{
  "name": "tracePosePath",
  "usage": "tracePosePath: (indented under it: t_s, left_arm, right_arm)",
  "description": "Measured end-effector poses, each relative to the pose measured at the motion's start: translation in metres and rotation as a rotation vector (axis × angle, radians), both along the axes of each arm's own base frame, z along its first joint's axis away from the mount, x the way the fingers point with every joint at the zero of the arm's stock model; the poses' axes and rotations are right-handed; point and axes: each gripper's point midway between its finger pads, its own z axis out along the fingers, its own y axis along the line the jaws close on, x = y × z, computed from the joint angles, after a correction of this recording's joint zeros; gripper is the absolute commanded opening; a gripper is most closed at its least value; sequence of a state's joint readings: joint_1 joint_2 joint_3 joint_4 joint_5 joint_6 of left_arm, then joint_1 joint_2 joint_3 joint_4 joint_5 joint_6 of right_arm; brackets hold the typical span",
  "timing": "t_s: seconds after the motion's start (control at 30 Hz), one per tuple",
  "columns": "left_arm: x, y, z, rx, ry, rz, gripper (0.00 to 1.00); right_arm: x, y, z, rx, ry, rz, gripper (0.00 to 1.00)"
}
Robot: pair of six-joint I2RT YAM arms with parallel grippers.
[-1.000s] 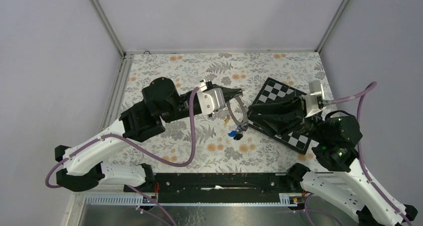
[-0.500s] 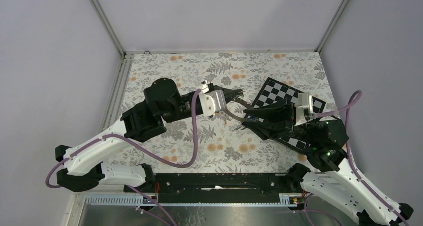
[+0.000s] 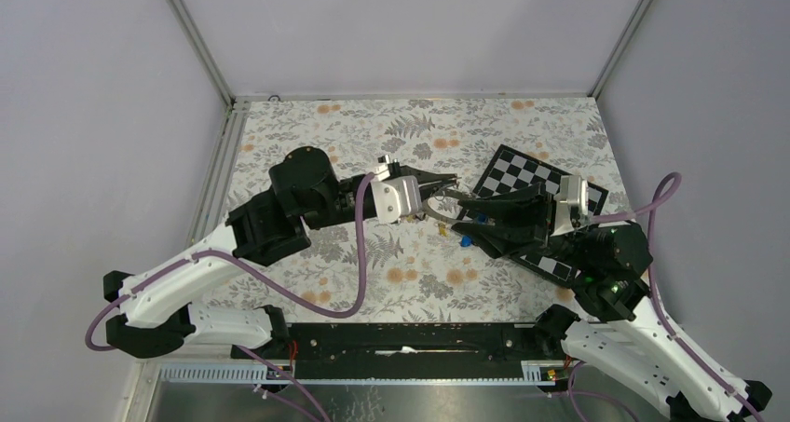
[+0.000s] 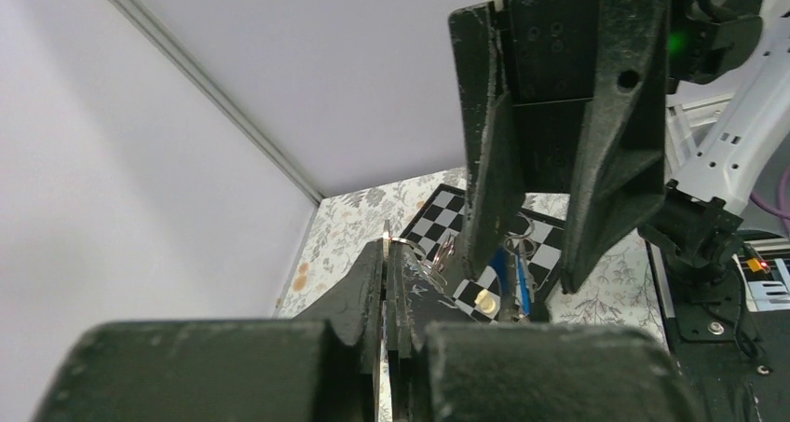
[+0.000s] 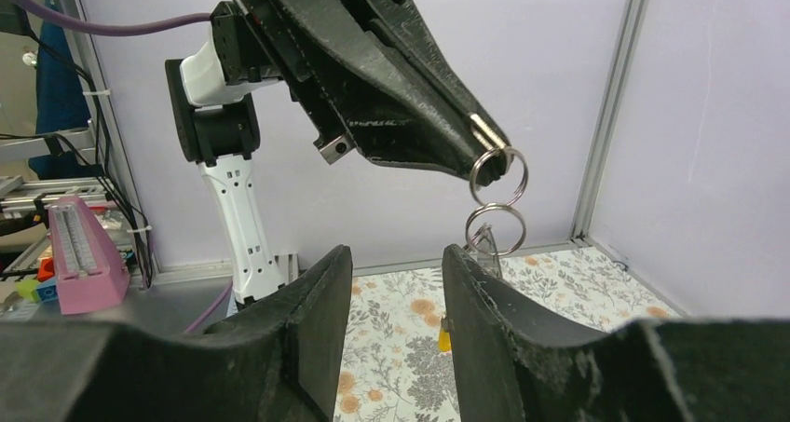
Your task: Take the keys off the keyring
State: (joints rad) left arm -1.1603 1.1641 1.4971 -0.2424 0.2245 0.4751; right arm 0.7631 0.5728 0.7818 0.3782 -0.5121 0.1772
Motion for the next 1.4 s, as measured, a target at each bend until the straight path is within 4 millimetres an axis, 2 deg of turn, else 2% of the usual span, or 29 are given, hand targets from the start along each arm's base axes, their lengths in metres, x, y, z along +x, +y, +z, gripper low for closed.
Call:
tracePosePath:
  t_s: [0.53,1.07,1.4]
  left_arm:
    - [-0.021,0.000,-0.009,0.017,-0.050,-0.115,0.00]
    - [-0.024,-0.001,-0.009,0.014,-0.039,-0.132,0.00]
    - [-0.025,-0.001,-0.007,0.007,-0.033,-0.129,0.00]
  right_arm:
    - [0.005,0.002,-0.004,-0.018,-0.003,-0.017,0.47]
    - [0.012,0.005,-0.003,0.005,0.038,-0.022,0.37]
    - [0.011,0.007,0.000,0.024,0.061,0.000,0.36]
